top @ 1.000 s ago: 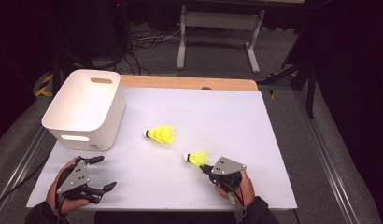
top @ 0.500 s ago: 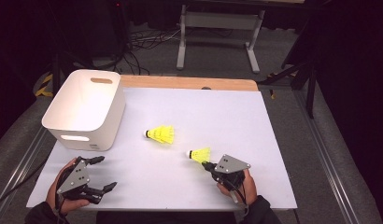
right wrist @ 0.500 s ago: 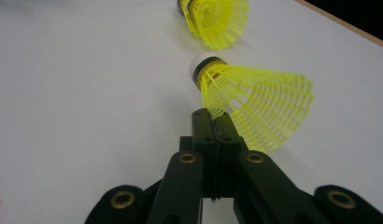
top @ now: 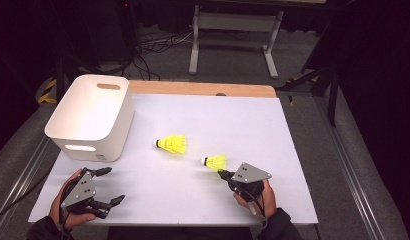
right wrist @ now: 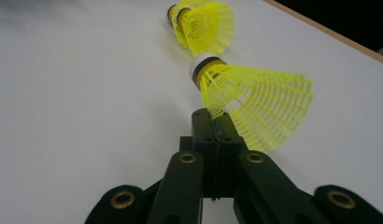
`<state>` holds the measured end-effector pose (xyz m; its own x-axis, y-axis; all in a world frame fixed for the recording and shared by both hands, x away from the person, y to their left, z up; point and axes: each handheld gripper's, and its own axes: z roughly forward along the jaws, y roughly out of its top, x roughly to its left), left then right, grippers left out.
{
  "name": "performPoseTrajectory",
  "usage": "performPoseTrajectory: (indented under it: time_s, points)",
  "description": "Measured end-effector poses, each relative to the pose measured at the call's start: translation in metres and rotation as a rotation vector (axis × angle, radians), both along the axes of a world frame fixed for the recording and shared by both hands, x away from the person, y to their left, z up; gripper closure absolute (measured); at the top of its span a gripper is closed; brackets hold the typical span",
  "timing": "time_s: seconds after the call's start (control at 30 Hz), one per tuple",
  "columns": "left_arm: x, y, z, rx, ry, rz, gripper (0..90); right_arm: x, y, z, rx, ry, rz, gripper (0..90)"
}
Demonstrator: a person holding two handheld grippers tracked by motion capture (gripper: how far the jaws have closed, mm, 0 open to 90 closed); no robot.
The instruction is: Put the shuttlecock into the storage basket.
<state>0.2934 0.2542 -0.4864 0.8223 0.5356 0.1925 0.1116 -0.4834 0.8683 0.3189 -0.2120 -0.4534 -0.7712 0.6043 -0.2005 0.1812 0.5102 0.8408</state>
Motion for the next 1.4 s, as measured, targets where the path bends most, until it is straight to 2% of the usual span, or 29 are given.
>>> performPoseTrajectory:
  time_s: [0.3, 0.53, 0.77, 0.93, 1.07, 1.4]
  points:
    - [0.000, 0.000, 0.001, -0.001, -0.001, 0.001, 7.0, 0.005, -0.002, 0.003, 0.025, -0.005, -0.010, 90.0]
    - [-0.001, 0.002, 0.001, -0.002, -0.005, 0.001, 7.0, 0.003, -0.003, 0.004, 0.034, -0.010, -0.018, 90.0]
    - [-0.007, 0.005, 0.002, -0.002, -0.010, 0.023, 6.9, 0.003, -0.004, 0.006, 0.036, -0.020, -0.008, 90.0]
    - [-0.005, 0.006, 0.001, 0.000, -0.008, 0.028, 6.8, 0.007, -0.005, 0.008, 0.040, -0.028, -0.003, 90.0]
    - [-0.006, 0.008, 0.001, 0.000, -0.007, 0.032, 6.9, 0.017, -0.007, 0.010, 0.068, -0.024, -0.016, 90.0]
    - [-0.003, 0.007, 0.000, -0.003, 0.002, 0.028, 6.8, 0.039, 0.006, 0.014, 0.066, -0.027, 0.000, 90.0]
